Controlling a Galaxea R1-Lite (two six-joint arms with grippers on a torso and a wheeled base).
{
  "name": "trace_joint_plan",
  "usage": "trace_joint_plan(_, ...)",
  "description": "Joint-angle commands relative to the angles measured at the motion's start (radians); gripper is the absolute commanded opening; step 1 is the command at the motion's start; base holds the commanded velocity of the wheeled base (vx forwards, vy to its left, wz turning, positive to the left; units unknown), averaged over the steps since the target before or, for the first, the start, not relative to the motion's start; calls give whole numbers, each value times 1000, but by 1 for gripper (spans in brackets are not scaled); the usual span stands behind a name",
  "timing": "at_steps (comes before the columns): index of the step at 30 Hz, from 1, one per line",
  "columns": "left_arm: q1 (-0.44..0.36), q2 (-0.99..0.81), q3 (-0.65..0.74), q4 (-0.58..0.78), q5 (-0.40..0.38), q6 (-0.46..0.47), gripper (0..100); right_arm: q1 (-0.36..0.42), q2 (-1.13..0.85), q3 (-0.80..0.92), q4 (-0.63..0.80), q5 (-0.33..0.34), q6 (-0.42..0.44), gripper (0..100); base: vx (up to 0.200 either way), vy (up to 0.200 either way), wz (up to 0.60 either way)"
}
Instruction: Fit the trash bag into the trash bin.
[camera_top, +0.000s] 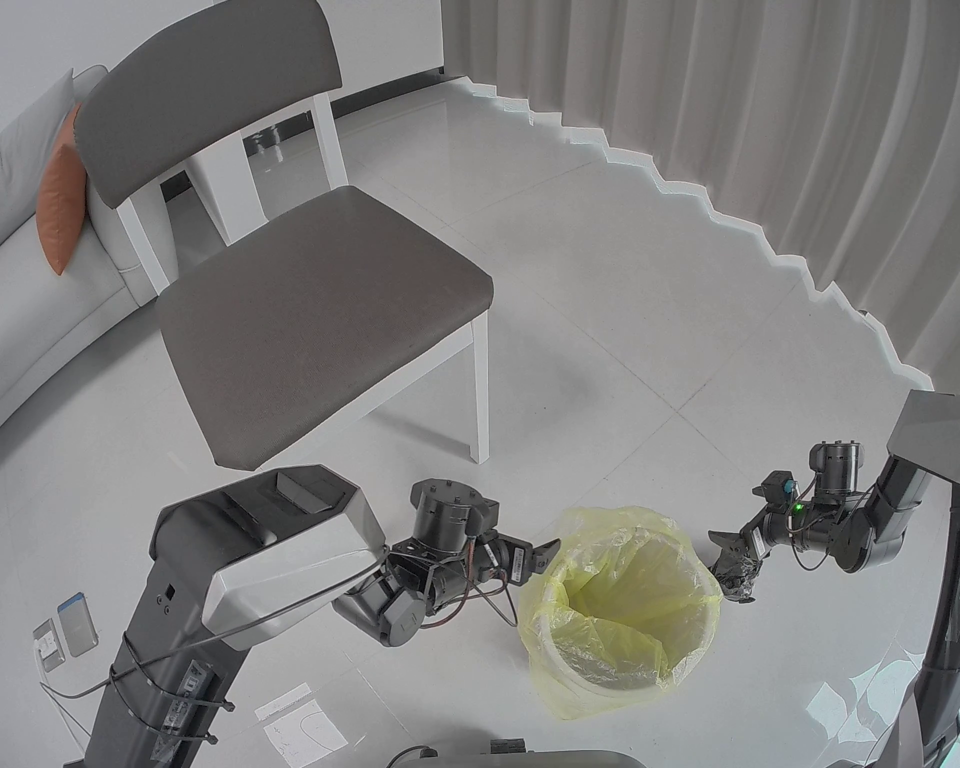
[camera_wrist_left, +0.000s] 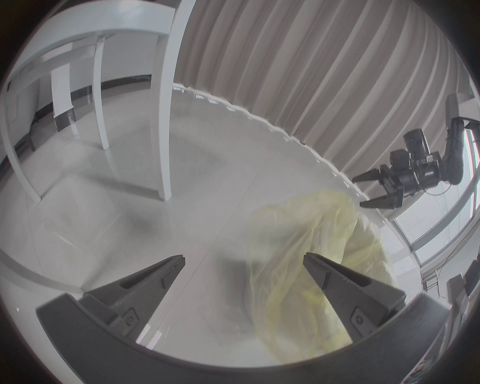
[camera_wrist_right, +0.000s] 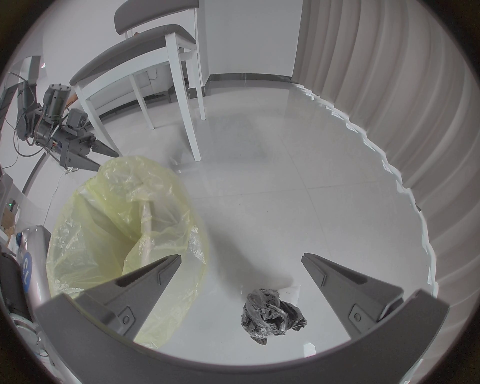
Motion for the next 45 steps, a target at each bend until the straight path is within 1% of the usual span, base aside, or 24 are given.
trace_joint_plan(1, -43, -30, -42, 7, -6, -1, 100, -1, -54, 30, -2, 1, -1, 100, 0, 0, 0)
trace_joint_plan(7, -115, -4, -114, 30, -4, -1, 100, -3, -65, 81, -66, 1, 1, 100, 0, 0, 0)
trace_joint_plan(11, -137, 11, -149, 41, -4, 2, 100, -9, -65, 105, -100, 1, 1, 100, 0, 0, 0)
trace_joint_plan(16, -146, 40, -250, 156, -4, 11, 100, -9, -65, 119, -111, 1, 1, 100, 0, 0, 0)
trace_joint_plan(18, -141, 66, -322, 219, 0, 13, 100, -9, -65, 127, -115, 1, -1, 100, 0, 0, 0)
trace_joint_plan(19, -141, 66, -322, 219, 0, 13, 100, -9, -65, 127, -115, 1, -1, 100, 0, 0, 0)
trace_joint_plan(20, -138, 97, -399, 259, 7, 11, 100, -9, -65, 130, -128, 1, -1, 100, 0, 0, 0)
trace_joint_plan(22, -137, 114, -442, 278, 7, 11, 100, -9, -65, 134, -137, 1, -1, 100, 0, 0, 0)
trace_joint_plan(23, -134, 131, -485, 305, 8, 11, 100, -12, -65, 139, -148, 1, -1, 100, 0, 0, 0)
trace_joint_plan(27, -121, 154, -533, 364, 10, 16, 100, -20, -65, 139, -152, 1, -2, 100, 0, 0, 0)
trace_joint_plan(31, -121, 166, -542, 369, 10, 17, 100, -20, -63, 139, -152, 1, -2, 100, 0, 0, 0)
trace_joint_plan(34, -117, 197, -574, 375, 10, 37, 100, -20, -63, 137, -152, 1, -1, 100, 0, 0, 0)
trace_joint_plan(41, -71, 252, -687, 438, 11, 44, 100, -24, -66, 142, -154, 1, -4, 100, 0, 0, 0)
trace_joint_plan(45, -51, 269, -706, 443, 11, 44, 100, -26, -65, 150, -161, 1, -10, 100, 0, 0, 0)
